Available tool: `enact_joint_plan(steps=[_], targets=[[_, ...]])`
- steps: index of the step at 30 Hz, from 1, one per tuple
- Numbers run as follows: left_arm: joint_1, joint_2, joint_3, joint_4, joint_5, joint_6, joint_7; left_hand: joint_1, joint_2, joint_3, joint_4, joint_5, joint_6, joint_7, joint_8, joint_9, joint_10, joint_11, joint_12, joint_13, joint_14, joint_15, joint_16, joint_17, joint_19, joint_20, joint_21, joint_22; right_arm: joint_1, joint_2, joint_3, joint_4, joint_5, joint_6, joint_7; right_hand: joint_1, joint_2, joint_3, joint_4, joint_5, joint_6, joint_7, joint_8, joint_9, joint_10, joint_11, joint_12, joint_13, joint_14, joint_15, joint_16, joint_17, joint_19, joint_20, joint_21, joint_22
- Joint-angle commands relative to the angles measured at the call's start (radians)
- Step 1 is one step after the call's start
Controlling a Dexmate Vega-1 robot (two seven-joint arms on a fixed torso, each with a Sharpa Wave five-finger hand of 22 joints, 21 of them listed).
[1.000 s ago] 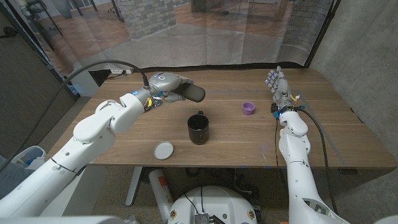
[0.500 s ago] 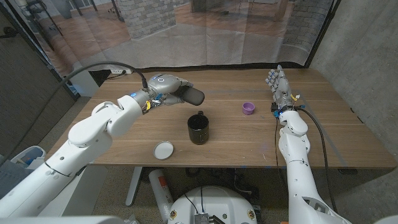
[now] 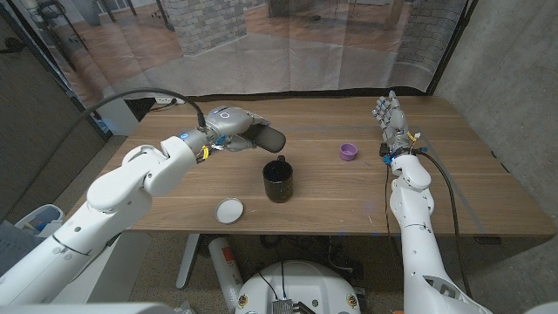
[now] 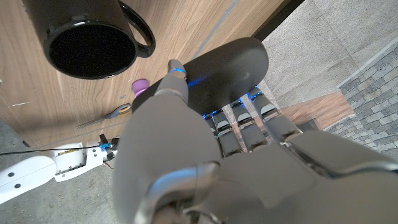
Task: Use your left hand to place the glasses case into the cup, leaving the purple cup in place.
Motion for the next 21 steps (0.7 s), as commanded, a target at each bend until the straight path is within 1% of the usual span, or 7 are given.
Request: enact_joint_plan(steps=[1,12,14,21], targets=[[0.044,0.003,-0.046,-0.048,0.03,-0.022,-0.025,0.012,0.021,0.007,0.008,0.002,0.013,-0.004,0.005,0.005,0.02,-0.015,0.003,0.005,0.012,-0.091,-0.003,0.002,0.002,-0.005,-0.003,0.003,-0.003,0.004,-0.002,-0.001,0.008,0.007,0.001,0.006,0.007,0.002,-0.003,-0.003,0.009,-0.002,-0.002,0.004,0.007,0.003,0.002,0.002,0.009,-0.001,0.004,0.006,0.013,-0.014,-0.002,0.001],[0.053,-0.003,-0.063,-0.077,0.064,-0.04,-0.045,0.013,0.021,0.007,0.008,0.002,0.013,-0.006,0.002,0.006,0.023,-0.017,0.002,0.007,0.014,-0.092,-0.003,0.003,0.001,-0.007,-0.005,0.003,-0.017,0.005,0.004,-0.028,0.016,0.003,-0.003,0.005,0.007,0.001,-0.004,-0.003,0.008,-0.003,-0.003,0.004,0.007,0.001,0.002,0.002,0.012,-0.003,0.005,0.006,0.017,-0.014,-0.002,0.001],[0.054,-0.004,-0.067,-0.084,0.074,-0.042,-0.05,0.014,0.022,0.007,0.008,0.002,0.014,-0.008,0.002,0.006,0.022,-0.022,0.001,0.008,0.013,-0.093,-0.003,0.002,0.002,-0.006,-0.005,0.003,-0.02,0.004,0.005,-0.035,0.018,0.004,-0.003,0.005,0.007,0.001,-0.004,-0.003,0.008,-0.003,-0.003,0.004,0.007,0.001,0.002,0.002,0.013,-0.002,0.005,0.006,0.017,-0.014,-0.002,0.001],[0.058,-0.008,-0.073,-0.099,0.11,-0.048,-0.058,0.017,0.023,0.009,0.006,0.003,0.019,-0.011,0.001,0.006,0.026,-0.021,0.001,0.009,0.014,-0.095,-0.004,0.002,0.001,-0.007,-0.007,0.003,-0.031,0.003,0.008,-0.048,0.026,0.002,-0.004,0.005,0.007,0.001,-0.004,-0.003,0.01,-0.003,-0.002,0.004,0.01,0.002,0.003,0.002,0.015,-0.004,0.005,0.006,0.022,-0.016,-0.001,0.001]])
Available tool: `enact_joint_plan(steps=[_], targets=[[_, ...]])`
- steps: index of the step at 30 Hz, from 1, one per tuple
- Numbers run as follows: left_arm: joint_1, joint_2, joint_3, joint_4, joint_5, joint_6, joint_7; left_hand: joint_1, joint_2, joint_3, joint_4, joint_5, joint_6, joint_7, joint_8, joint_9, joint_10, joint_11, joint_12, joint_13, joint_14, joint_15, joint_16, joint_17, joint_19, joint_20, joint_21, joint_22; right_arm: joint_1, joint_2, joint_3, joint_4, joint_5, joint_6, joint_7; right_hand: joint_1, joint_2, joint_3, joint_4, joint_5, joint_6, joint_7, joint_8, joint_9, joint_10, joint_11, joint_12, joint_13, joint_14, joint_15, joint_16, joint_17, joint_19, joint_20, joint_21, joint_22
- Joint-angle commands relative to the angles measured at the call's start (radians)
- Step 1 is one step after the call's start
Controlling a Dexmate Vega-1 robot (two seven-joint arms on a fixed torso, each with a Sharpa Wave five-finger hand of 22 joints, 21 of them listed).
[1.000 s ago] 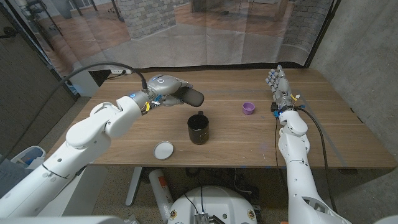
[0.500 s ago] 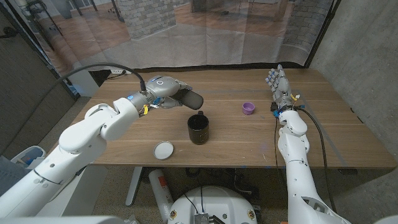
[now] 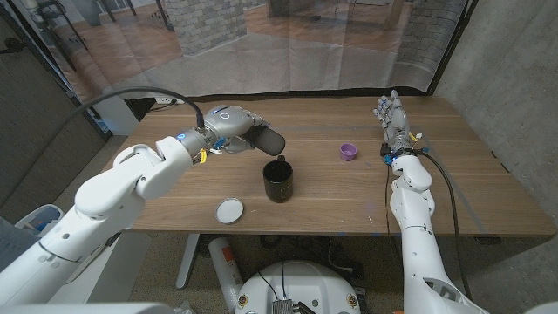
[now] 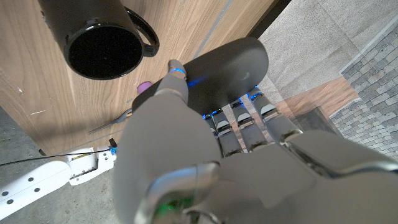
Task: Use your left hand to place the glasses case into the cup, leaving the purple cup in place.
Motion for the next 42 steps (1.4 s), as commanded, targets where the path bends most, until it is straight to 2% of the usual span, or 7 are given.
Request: enact_joint_plan(steps=[1,16,29,42], targets=[[0.012,-0.006,-0.016,-0.032,0.057,-0.012,-0.018,0.019,0.023,0.009,0.006,0.004,0.02,-0.012,0.006,0.006,0.027,-0.021,0.005,0.003,0.014,-0.095,0.0,0.002,0.001,-0.007,-0.007,0.003,-0.015,-0.001,0.006,-0.022,0.014,0.0,-0.002,0.005,0.007,0.001,-0.004,-0.003,0.01,-0.003,-0.002,0.004,0.01,0.001,0.003,0.002,0.011,-0.001,0.005,0.006,0.01,-0.018,-0.001,0.001],[-0.002,0.003,0.006,-0.037,0.134,-0.032,-0.023,0.025,0.024,0.011,0.003,0.003,0.028,-0.016,0.004,0.006,0.029,-0.025,0.003,0.005,0.016,-0.099,-0.001,0.002,-0.002,-0.01,-0.011,0.003,-0.017,-0.001,0.007,-0.012,0.028,0.012,0.002,0.004,0.007,0.0,-0.005,-0.003,0.012,-0.003,-0.002,0.004,0.012,0.0,0.004,0.002,0.016,-0.003,0.006,0.006,0.017,-0.018,0.0,0.001],[-0.041,0.024,0.053,-0.05,0.199,-0.057,-0.01,0.027,0.024,0.012,0.003,0.003,0.04,-0.02,0.005,0.006,0.033,-0.028,0.002,0.007,0.019,-0.102,-0.001,0.002,-0.003,-0.01,-0.013,0.003,-0.027,0.0,0.009,-0.019,0.037,0.021,0.001,0.004,0.008,-0.001,-0.007,-0.003,0.013,-0.003,-0.001,0.004,0.014,0.001,0.004,0.002,0.023,-0.01,0.007,0.005,0.027,-0.019,0.001,0.001],[-0.03,0.041,0.046,-0.079,0.216,-0.067,-0.045,0.028,0.024,0.012,0.003,0.002,0.041,-0.024,0.002,0.006,0.035,-0.031,0.0,0.009,0.019,-0.105,-0.002,0.002,-0.007,-0.014,-0.018,0.003,-0.029,0.003,0.006,-0.02,0.043,0.018,-0.002,0.004,0.008,-0.002,-0.008,-0.004,0.012,-0.003,-0.002,0.004,0.014,0.001,0.004,0.003,0.025,-0.006,0.007,0.005,0.028,-0.019,0.0,0.001]])
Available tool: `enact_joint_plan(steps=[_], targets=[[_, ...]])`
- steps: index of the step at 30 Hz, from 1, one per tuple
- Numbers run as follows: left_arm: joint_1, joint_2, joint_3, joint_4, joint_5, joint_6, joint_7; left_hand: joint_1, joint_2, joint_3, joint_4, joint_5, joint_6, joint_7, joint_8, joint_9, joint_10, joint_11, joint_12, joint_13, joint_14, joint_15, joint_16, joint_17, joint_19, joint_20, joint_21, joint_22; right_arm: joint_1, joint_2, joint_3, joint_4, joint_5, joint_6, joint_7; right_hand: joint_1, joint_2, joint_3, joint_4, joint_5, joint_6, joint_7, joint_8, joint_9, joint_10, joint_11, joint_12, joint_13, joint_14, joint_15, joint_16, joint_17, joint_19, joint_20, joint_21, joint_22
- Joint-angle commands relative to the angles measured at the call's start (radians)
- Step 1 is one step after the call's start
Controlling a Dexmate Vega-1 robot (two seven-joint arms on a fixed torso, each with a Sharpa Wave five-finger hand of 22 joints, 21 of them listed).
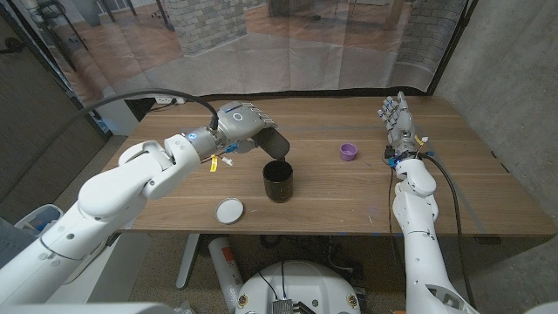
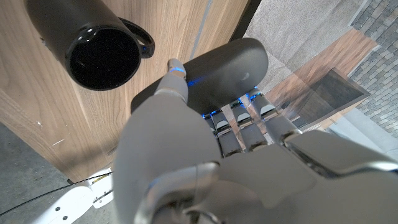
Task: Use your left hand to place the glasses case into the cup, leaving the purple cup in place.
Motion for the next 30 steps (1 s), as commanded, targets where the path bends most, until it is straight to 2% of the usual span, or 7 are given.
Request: enact_joint_plan(steps=[1,13,19,30], targets=[[0.011,0.016,-0.005,-0.025,0.023,-0.009,-0.033,0.027,0.025,0.012,0.003,0.001,0.024,-0.016,0.005,0.002,0.027,-0.023,0.0,0.005,0.009,-0.102,-0.002,0.002,0.001,-0.005,-0.007,0.003,-0.002,0.003,-0.002,0.002,0.007,-0.001,-0.004,0.004,0.008,0.002,-0.004,-0.004,0.007,0.003,-0.002,0.004,0.011,-0.003,0.004,0.003,0.006,0.004,0.003,0.005,0.011,-0.019,0.0,0.004],[0.054,0.015,-0.05,-0.03,0.023,-0.015,-0.045,0.026,0.024,0.012,0.004,0.001,0.029,-0.019,0.004,0.002,0.029,-0.022,-0.002,0.006,0.009,-0.103,-0.003,0.002,0.0,-0.007,-0.01,0.003,-0.001,0.0,0.001,0.007,0.001,-0.004,-0.007,0.003,0.009,0.001,-0.004,-0.003,0.007,0.003,-0.002,0.004,0.011,-0.004,0.004,0.003,0.007,0.005,0.002,0.005,0.011,-0.018,-0.001,0.004],[0.038,0.019,-0.032,-0.02,0.057,-0.024,-0.023,0.027,0.024,0.012,0.005,0.001,0.032,-0.021,0.004,0.002,0.033,-0.025,-0.001,0.007,0.009,-0.105,-0.003,0.002,-0.001,-0.008,-0.011,0.003,0.0,0.005,0.003,0.01,0.0,-0.002,-0.014,0.003,0.009,0.001,-0.005,-0.003,0.008,0.003,-0.002,0.004,0.011,-0.003,0.004,0.003,0.007,0.006,0.002,0.005,0.012,-0.018,-0.002,0.004],[0.005,0.055,0.007,-0.016,0.14,-0.034,-0.008,0.028,0.025,0.012,0.005,0.001,0.035,-0.022,0.003,0.002,0.033,-0.025,-0.004,0.009,0.012,-0.106,-0.002,0.003,-0.002,-0.008,-0.013,0.003,-0.007,0.008,0.012,-0.001,0.009,0.009,-0.024,0.003,0.01,0.001,-0.005,-0.003,0.009,0.003,-0.002,0.004,0.012,-0.002,0.004,0.003,0.009,0.006,0.002,0.005,0.012,-0.017,-0.003,0.004]])
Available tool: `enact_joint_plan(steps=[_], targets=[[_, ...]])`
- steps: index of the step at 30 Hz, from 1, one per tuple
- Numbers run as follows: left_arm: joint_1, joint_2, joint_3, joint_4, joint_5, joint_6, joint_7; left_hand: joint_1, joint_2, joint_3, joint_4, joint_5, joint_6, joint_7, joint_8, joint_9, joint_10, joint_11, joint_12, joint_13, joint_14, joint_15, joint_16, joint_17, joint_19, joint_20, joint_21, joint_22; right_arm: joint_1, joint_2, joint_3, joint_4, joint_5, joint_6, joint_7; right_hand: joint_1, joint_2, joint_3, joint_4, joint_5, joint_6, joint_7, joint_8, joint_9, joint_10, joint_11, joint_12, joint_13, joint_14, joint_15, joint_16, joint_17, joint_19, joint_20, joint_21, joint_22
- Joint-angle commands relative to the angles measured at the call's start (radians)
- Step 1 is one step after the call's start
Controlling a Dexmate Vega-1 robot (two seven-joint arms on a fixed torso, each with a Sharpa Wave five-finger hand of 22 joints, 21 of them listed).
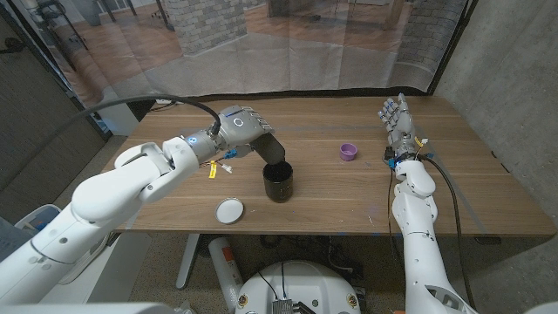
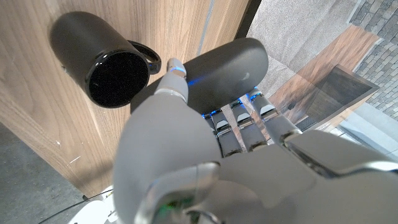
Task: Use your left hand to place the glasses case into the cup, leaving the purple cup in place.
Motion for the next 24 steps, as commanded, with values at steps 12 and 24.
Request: enact_joint_plan(steps=[12,24], targets=[[-0.013,0.05,0.038,0.004,0.125,0.003,0.047,0.021,0.032,0.012,0.005,0.005,0.037,-0.026,0.0,0.001,0.035,-0.026,-0.001,0.006,0.011,-0.116,-0.002,0.003,-0.003,-0.01,-0.009,0.003,-0.003,0.006,0.006,0.0,0.01,0.011,-0.011,0.002,0.01,0.0,-0.006,-0.004,0.01,0.003,-0.001,0.004,0.012,0.0,0.004,0.003,0.007,0.0,0.002,0.005,0.009,-0.014,-0.004,0.003],[-0.003,0.091,0.067,-0.022,0.208,0.004,0.111,0.02,0.031,0.012,0.006,0.005,0.041,-0.031,-0.001,0.001,0.042,-0.03,-0.002,0.008,0.016,-0.118,-0.001,0.003,-0.008,-0.015,-0.014,0.003,0.0,0.008,0.003,0.003,0.014,0.016,-0.01,0.002,0.01,-0.001,-0.006,-0.004,0.01,0.003,-0.001,0.004,0.012,0.0,0.004,0.003,0.007,0.001,0.002,0.006,0.01,-0.014,-0.005,0.004]])
